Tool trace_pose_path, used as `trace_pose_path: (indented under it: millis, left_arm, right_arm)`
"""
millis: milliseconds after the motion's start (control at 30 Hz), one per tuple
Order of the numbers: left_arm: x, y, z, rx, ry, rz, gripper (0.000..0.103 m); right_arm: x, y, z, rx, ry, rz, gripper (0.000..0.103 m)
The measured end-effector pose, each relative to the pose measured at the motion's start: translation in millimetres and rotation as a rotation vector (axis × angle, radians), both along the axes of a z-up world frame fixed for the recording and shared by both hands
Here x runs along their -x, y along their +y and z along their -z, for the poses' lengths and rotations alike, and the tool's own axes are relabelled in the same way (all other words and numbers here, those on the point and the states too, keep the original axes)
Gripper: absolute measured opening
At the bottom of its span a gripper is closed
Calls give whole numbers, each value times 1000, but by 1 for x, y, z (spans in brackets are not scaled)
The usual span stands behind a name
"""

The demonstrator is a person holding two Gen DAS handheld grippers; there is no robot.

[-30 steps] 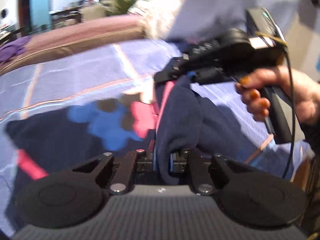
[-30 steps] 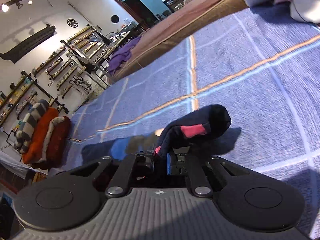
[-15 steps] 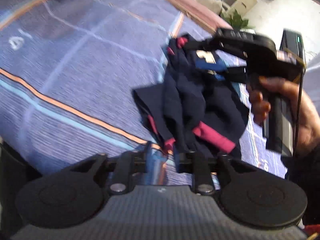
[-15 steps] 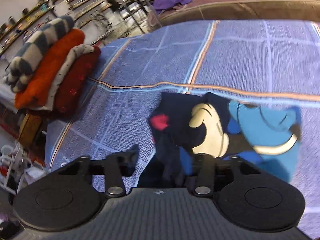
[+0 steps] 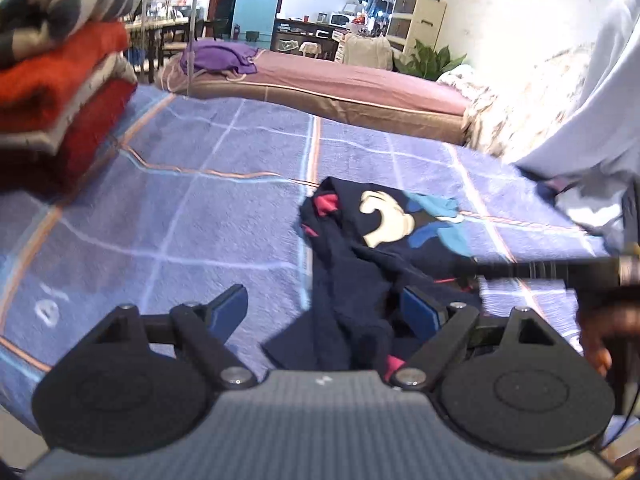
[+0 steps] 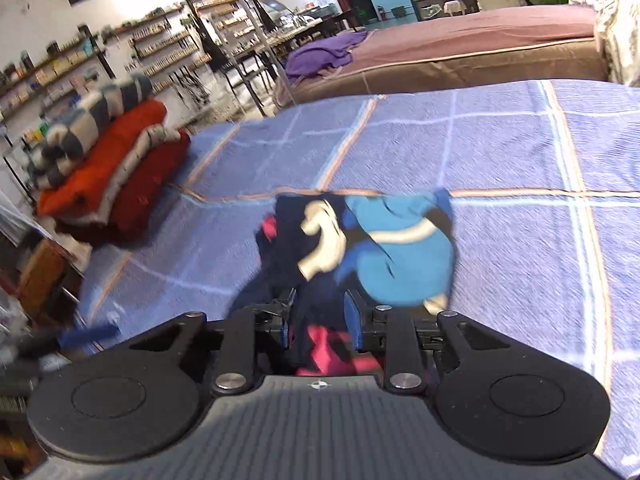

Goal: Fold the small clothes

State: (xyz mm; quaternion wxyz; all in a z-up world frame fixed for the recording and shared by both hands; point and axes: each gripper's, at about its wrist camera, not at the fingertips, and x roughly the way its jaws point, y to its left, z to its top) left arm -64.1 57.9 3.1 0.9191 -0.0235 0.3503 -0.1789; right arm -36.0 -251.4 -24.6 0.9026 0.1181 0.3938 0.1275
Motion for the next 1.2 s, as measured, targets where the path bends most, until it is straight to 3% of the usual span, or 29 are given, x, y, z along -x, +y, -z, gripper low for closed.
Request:
trace_pose_path:
  millis: [100, 233, 333, 433, 467, 533, 567, 633, 700, 800, 867, 900, 933, 967, 1000, 1033, 1100, 1167, 1200]
  left_arm:
    - [-7, 6, -7, 6, 6, -10, 84]
    - [-14, 22, -26, -10, -30, -48, 90]
    - [-20, 29, -32, -22, -47, -50, 91]
    - [-24, 28, -23, -5, 5, -1, 91]
    - [-26, 25, -15, 19, 45, 26, 91]
    - [-28, 16, 1, 72, 121, 78, 91]
    - [-29, 10, 10, 80, 140, 84, 91]
    - [-31, 1, 26, 63, 139, 76, 93]
    - [-39, -2, 46, 64, 196, 65, 97]
    - [-48, 11, 77, 274, 350, 64, 93]
    - [-45, 15, 83, 339, 350, 49, 91]
    - [-46, 16, 84, 344, 351, 47, 88]
    - [-47, 19, 85, 369, 365, 26, 78]
    - [-48, 24, 87, 416, 387, 7, 66]
    - [-50, 28, 90, 481, 423, 5, 60]
    - [-53, 30, 96, 538, 459, 5, 57]
    - [-54, 27, 103, 525, 467, -5, 53]
    - [-53, 21, 105, 499, 453, -12, 45]
    - [-54, 20, 107, 505, 457, -23, 43]
  right_arm:
    - [8, 29, 17, -40, 9, -155, 49]
    - [24, 99, 14, -117, -95, -439, 53]
    - [25, 126, 18, -62, -44, -480, 54]
    - [36, 97, -1, -167, -111, -514, 59]
    - [41, 79, -7, -176, -134, -477, 64]
    - [48, 47, -16, -132, -157, -332, 99]
    - [47, 27, -17, -110, -166, -250, 103]
    - [39, -12, -9, -119, -146, -90, 103]
    - [26, -49, 7, -208, -82, 63, 103]
    - [12, -77, 36, -370, -31, 135, 103]
    - [-5, -80, 55, -420, -1, 163, 103]
    - [-10, -80, 63, -445, 12, 171, 103]
    - [-18, -76, 72, -476, 19, 181, 103]
    - [-24, -74, 80, -513, 23, 190, 103]
    - [-26, -74, 84, -561, 8, 192, 103]
    - [-28, -71, 86, -587, -22, 189, 103]
    - [-36, -65, 87, -601, -33, 202, 101]
    - [-44, -53, 81, -550, -39, 193, 91]
    - [-48, -55, 78, -522, -35, 204, 71]
